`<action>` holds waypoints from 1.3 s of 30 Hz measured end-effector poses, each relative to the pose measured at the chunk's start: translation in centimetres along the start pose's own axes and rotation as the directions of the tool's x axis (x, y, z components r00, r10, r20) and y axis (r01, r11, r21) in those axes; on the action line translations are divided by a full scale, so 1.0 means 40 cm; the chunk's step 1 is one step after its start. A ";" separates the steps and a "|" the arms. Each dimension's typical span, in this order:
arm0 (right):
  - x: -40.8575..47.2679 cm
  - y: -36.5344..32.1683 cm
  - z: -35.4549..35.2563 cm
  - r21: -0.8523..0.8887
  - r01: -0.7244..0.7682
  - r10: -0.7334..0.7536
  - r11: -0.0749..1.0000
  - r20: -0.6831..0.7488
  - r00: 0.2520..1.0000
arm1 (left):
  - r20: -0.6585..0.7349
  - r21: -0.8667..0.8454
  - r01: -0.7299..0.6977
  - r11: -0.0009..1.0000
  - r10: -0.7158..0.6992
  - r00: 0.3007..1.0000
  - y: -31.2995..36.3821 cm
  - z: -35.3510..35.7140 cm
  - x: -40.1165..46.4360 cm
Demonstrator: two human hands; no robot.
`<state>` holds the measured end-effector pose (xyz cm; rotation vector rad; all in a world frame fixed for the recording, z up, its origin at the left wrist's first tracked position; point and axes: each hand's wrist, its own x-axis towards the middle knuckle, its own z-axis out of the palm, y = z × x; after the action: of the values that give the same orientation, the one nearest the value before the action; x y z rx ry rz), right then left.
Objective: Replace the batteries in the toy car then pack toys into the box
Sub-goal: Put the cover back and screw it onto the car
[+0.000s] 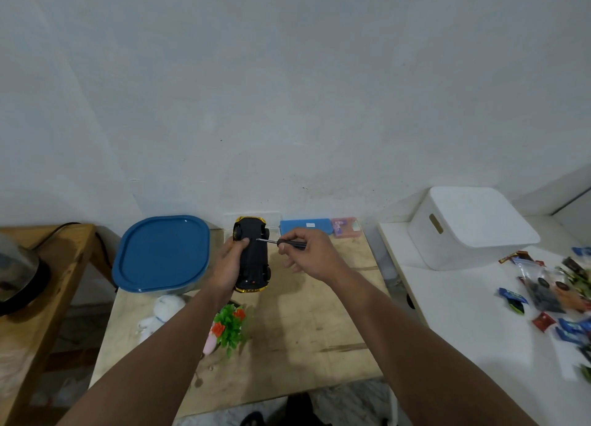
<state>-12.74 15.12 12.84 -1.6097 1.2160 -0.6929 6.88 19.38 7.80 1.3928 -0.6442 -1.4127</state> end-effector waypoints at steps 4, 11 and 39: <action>0.008 -0.009 -0.009 -0.024 -0.060 0.060 0.998 0.011 0.998 | -0.025 0.135 -0.101 0.986 0.105 0.994 -0.009 0.001 0.001; 0.037 -0.016 -0.028 -0.334 -0.010 0.016 0.943 0.015 1.000 | 0.011 0.279 -0.205 0.938 0.210 0.978 -0.001 0.000 0.003; 0.041 -0.034 -0.018 -0.426 -0.045 0.051 0.903 0.001 0.999 | 0.035 0.323 -0.225 0.919 0.226 0.973 -0.004 0.002 0.012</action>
<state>-12.29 13.39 14.17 -1.9276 1.4658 -0.3979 6.86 18.97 7.49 1.5172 -1.0390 -1.1547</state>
